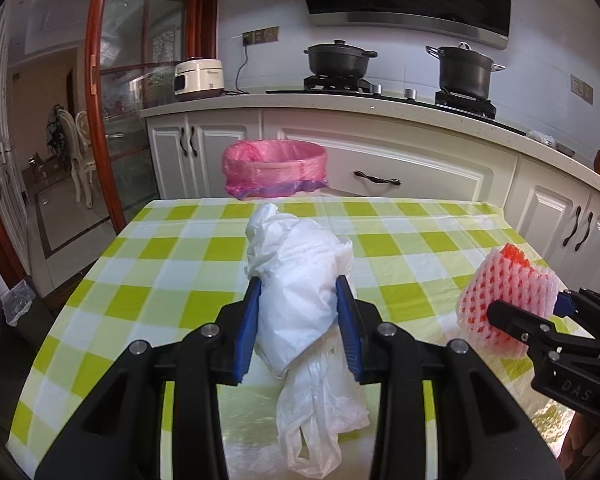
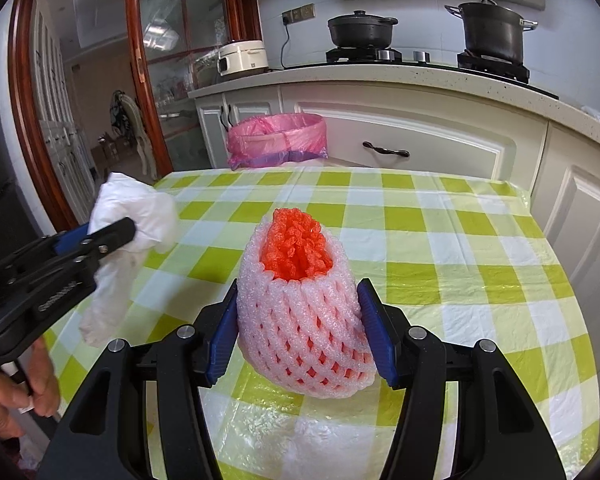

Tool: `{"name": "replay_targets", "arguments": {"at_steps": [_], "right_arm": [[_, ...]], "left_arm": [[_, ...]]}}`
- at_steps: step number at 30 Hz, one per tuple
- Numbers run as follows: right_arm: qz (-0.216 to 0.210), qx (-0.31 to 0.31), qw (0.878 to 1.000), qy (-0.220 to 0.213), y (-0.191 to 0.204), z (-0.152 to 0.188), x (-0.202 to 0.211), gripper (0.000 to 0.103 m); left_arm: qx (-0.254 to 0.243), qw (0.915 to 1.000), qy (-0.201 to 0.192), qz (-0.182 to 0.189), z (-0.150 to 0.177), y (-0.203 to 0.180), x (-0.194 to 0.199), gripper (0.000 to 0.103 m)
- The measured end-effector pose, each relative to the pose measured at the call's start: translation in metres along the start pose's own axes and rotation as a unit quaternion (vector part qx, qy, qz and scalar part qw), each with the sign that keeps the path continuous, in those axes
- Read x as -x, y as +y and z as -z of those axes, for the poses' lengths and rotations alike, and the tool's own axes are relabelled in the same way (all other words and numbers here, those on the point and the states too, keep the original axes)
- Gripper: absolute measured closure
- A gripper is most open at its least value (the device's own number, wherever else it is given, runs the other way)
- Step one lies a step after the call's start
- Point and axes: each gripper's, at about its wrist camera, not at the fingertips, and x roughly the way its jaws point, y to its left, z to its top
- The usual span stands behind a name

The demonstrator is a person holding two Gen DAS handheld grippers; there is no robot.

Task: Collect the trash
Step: 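Carry the plastic bag and foam net to the pink bin and release both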

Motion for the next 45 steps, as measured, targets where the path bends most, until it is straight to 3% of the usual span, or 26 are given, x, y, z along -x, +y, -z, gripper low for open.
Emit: {"name": "replay_targets", "arguments": {"at_steps": [9,19,36,45], "right_arm": [[0.024,0.012,1.000,0.010,0.018,-0.002,-0.007,0.048],[0.017,0.029,0.999,-0.006,0.042,-0.025,-0.018,0.048],[-0.003,0.029,0.998,-0.054,0.040,-0.090,-0.031,0.048],[-0.009,0.025,0.998,-0.065,0.024,-0.133,-0.064,0.048]], "left_arm": [[0.025,0.9997,0.003,0.003,0.010,0.024,0.009,0.067],[0.035,0.9993,-0.014,0.003,0.000,0.037,0.023,0.067],[0.019,0.9984,-0.054,-0.005,-0.063,0.038,0.012,0.067],[0.025,0.9982,-0.055,-0.004,-0.101,0.045,-0.027,0.067]]}}
